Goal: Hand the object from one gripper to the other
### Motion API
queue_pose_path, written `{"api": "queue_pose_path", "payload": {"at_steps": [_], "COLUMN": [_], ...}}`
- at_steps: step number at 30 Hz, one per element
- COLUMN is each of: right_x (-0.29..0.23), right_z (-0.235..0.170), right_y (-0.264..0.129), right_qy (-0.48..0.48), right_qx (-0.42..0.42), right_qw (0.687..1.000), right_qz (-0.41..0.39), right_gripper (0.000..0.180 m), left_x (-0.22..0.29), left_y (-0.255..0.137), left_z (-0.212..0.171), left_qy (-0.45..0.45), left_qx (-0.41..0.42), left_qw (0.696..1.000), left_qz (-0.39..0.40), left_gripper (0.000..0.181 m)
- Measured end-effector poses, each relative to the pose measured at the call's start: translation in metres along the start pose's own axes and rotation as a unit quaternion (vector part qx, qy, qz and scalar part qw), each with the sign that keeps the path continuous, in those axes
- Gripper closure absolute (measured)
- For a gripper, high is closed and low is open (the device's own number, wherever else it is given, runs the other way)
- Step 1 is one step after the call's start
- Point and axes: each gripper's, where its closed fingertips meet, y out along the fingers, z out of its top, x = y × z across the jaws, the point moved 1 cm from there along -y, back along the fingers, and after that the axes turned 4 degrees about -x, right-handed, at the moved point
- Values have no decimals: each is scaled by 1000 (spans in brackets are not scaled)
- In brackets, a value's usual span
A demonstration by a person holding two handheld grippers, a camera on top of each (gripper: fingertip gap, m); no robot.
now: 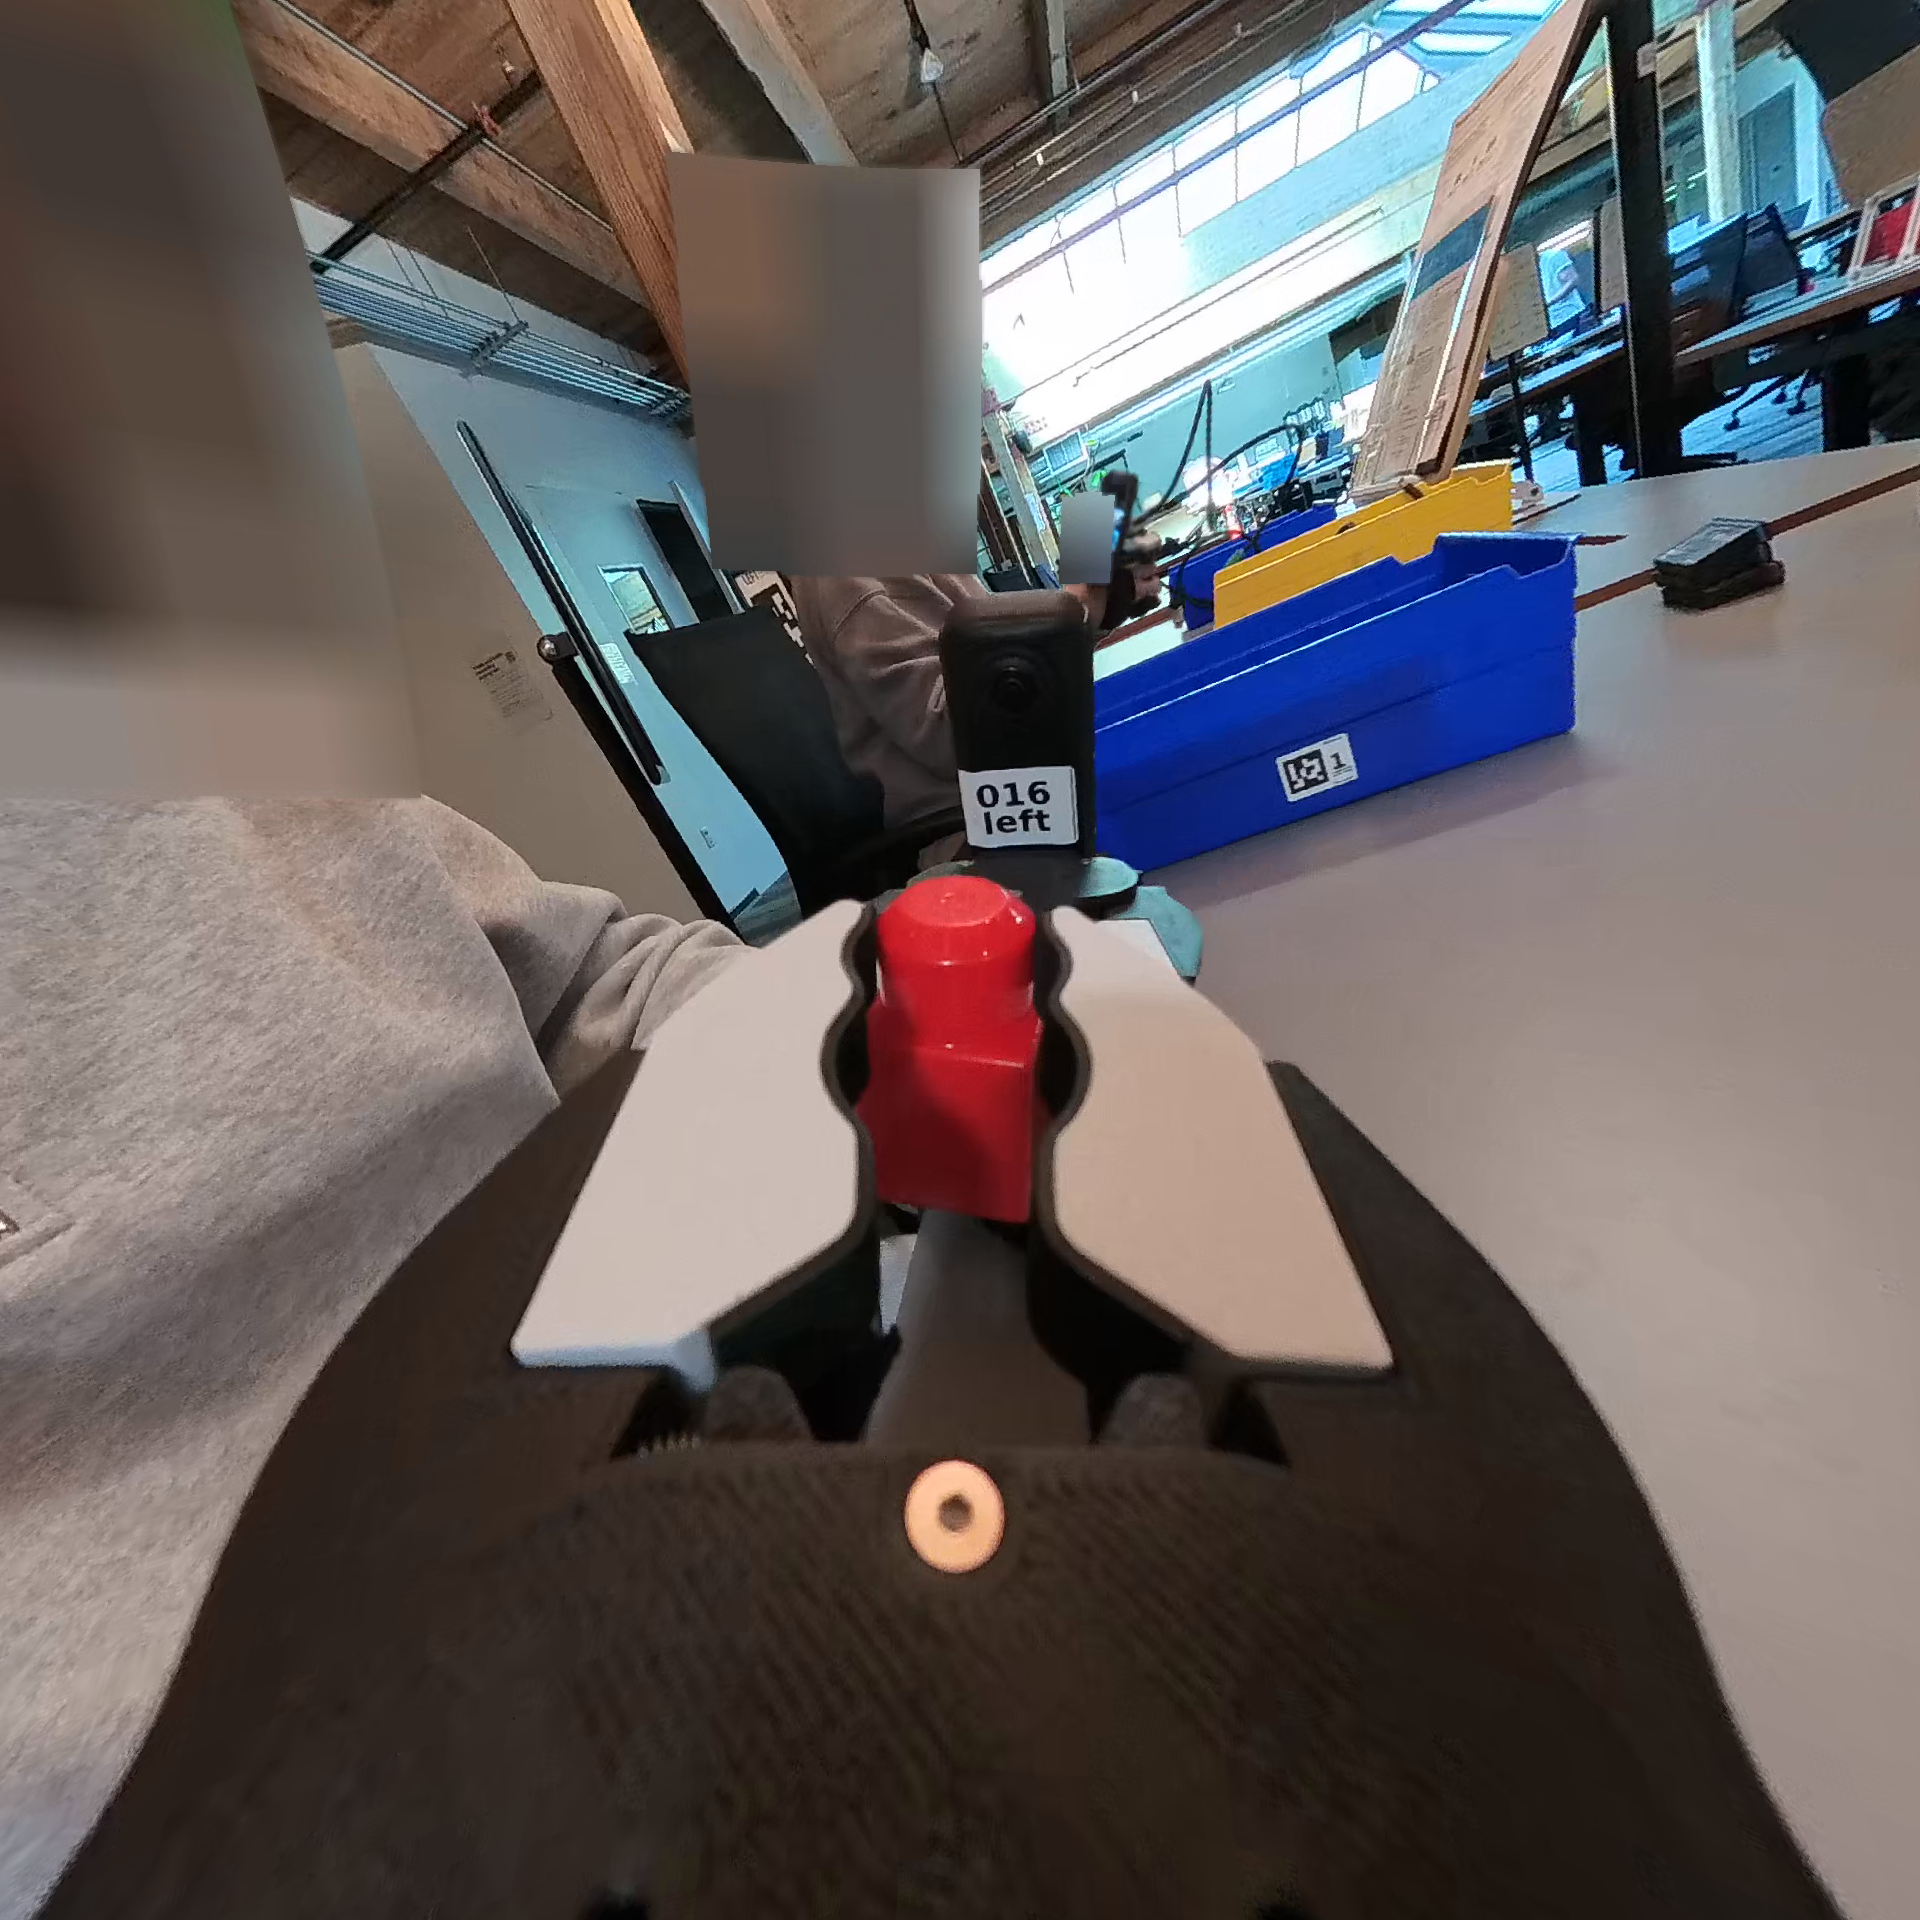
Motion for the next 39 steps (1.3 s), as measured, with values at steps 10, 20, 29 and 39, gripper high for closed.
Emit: {"api": "queue_pose_path", "payload": {"at_steps": [10, 20, 29, 39], "right_x": [2, 3, 16, 25], "right_z": [-1, -1, 12, 8], "right_y": [1, 2, -6, -7], "right_qy": [-2, -4, -20, -29], "right_qx": [-1, 2, 52, 41], "right_qw": [1000, 1000, 996, 994], "right_qz": [-9, -15, -65, -99], "right_gripper": [150, 150, 125, 121], "left_x": [-2, -4, -10, -21], "left_y": [2, 2, -4, -17], "left_z": [-8, -7, 0, 15], "left_qy": [13, 13, -4, -39], "left_qx": [-29, -29, -1, 54], "left_qw": [999, 999, 1000, 997], "left_qz": [11, 18, 26, 38], "left_gripper": [137, 142, 143, 143]}}
